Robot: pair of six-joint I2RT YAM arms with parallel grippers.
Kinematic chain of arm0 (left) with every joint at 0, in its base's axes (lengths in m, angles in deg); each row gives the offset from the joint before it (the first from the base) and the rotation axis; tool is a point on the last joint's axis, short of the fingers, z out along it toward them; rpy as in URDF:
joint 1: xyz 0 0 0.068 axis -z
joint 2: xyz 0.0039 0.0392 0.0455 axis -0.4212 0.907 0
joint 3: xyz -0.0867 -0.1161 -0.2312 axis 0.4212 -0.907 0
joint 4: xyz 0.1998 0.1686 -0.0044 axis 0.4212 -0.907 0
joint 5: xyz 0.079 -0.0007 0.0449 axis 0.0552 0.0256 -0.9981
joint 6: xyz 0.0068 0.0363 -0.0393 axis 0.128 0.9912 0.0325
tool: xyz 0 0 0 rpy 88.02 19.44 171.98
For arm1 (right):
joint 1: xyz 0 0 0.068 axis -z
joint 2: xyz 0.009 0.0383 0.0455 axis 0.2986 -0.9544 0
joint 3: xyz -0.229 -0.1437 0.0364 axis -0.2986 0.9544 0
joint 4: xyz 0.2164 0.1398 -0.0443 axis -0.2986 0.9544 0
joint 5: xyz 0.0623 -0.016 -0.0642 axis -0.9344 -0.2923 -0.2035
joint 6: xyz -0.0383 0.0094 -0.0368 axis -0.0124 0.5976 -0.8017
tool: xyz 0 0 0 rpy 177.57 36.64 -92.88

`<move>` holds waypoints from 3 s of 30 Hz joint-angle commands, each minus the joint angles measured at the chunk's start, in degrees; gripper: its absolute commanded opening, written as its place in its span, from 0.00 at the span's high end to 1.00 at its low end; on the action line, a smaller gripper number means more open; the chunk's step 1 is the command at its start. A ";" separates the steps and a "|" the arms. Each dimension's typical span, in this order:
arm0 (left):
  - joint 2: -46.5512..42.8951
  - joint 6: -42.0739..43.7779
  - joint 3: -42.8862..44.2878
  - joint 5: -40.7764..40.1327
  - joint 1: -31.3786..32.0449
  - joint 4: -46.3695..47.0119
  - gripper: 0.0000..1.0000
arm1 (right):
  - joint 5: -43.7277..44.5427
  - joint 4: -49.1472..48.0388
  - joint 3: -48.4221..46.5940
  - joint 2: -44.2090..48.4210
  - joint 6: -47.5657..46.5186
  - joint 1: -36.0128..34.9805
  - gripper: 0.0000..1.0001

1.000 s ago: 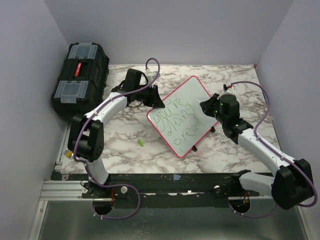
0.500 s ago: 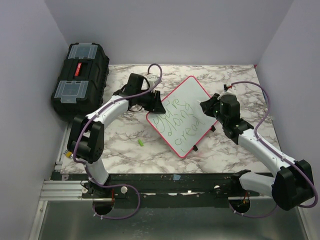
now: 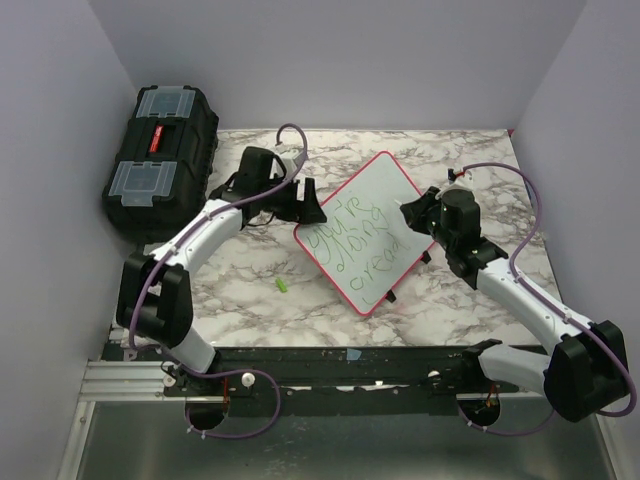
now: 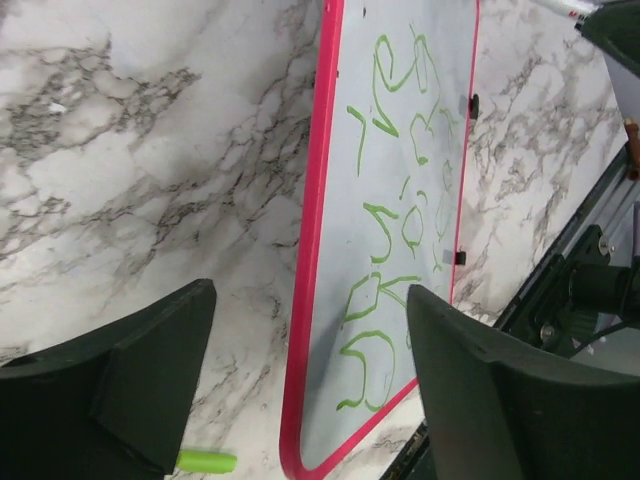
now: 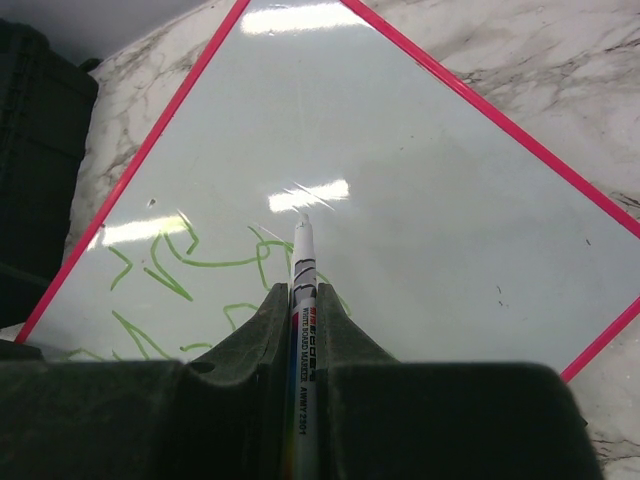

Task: Write a sentence on the whiteboard
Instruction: Adjust the whiteboard on the whiteboard stand, then pick up the pen cap from the center of the board.

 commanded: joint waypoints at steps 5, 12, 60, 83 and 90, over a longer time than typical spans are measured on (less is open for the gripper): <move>-13.67 -3.86 -5.63 -12.15 -3.18 2.38 0.02 | 1.58 0.85 0.43 1.60 -0.93 -0.25 0.99; -32.50 -6.76 -21.34 -27.12 -3.77 16.57 0.02 | 1.80 0.74 0.69 1.79 -0.87 -0.22 0.99; -19.85 -40.06 -32.48 -52.64 12.97 -3.15 0.53 | -2.84 2.72 -0.69 7.79 0.45 -0.25 0.99; -11.08 -45.19 -30.82 -55.46 17.61 -4.55 0.62 | -4.30 1.31 0.62 6.91 0.90 -0.24 0.99; -9.70 -45.47 -33.04 -52.98 17.99 -1.44 0.82 | -4.15 1.34 0.41 6.47 0.63 -0.22 0.99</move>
